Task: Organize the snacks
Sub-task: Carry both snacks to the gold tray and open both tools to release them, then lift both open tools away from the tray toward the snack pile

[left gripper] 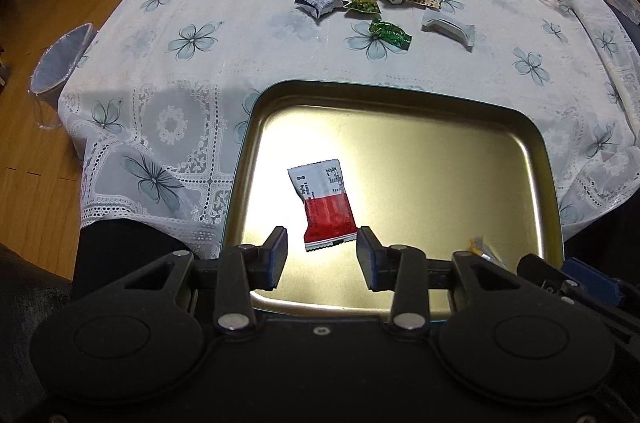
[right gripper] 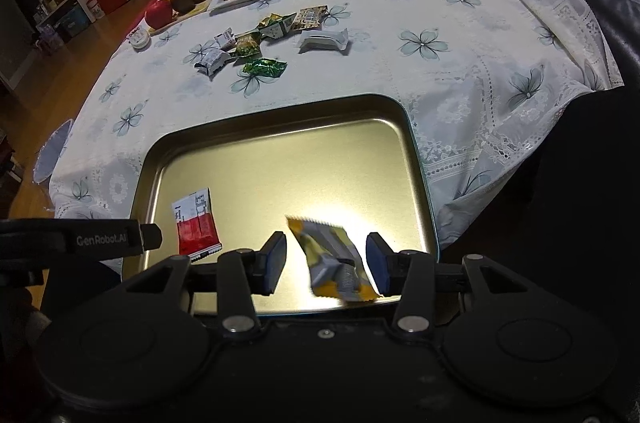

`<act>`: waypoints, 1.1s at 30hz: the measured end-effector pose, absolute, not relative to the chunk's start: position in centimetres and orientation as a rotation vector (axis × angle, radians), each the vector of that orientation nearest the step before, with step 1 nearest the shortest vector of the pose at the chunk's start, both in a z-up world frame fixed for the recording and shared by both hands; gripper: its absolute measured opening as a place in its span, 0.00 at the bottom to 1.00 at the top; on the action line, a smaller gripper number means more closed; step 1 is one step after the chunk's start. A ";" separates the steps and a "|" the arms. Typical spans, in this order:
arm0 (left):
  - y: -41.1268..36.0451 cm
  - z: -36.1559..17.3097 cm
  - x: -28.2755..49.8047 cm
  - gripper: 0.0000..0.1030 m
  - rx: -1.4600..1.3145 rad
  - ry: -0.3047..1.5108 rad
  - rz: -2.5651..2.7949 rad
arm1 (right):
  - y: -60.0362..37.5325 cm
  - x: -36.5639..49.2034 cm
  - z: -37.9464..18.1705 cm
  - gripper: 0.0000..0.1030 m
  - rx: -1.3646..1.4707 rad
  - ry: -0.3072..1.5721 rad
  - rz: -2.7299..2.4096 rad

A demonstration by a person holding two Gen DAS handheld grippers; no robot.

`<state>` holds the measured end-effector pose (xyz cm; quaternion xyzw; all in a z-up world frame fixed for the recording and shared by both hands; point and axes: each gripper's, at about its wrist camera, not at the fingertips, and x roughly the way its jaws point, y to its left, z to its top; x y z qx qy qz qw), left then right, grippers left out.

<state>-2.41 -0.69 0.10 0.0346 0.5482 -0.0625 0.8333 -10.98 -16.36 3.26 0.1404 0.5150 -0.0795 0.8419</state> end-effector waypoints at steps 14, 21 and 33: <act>-0.5 -0.5 -2.4 0.46 0.080 1.193 -0.128 | -16.2 -10.7 2.8 0.45 0.292 1.114 -0.165; -0.4 -1.0 -2.2 0.46 0.083 1.220 -0.121 | -16.1 -10.4 2.3 0.45 0.293 1.141 -0.162; -0.2 -2.5 -1.4 0.46 0.073 1.310 -0.128 | -16.1 -8.6 0.3 0.45 0.286 1.248 -0.147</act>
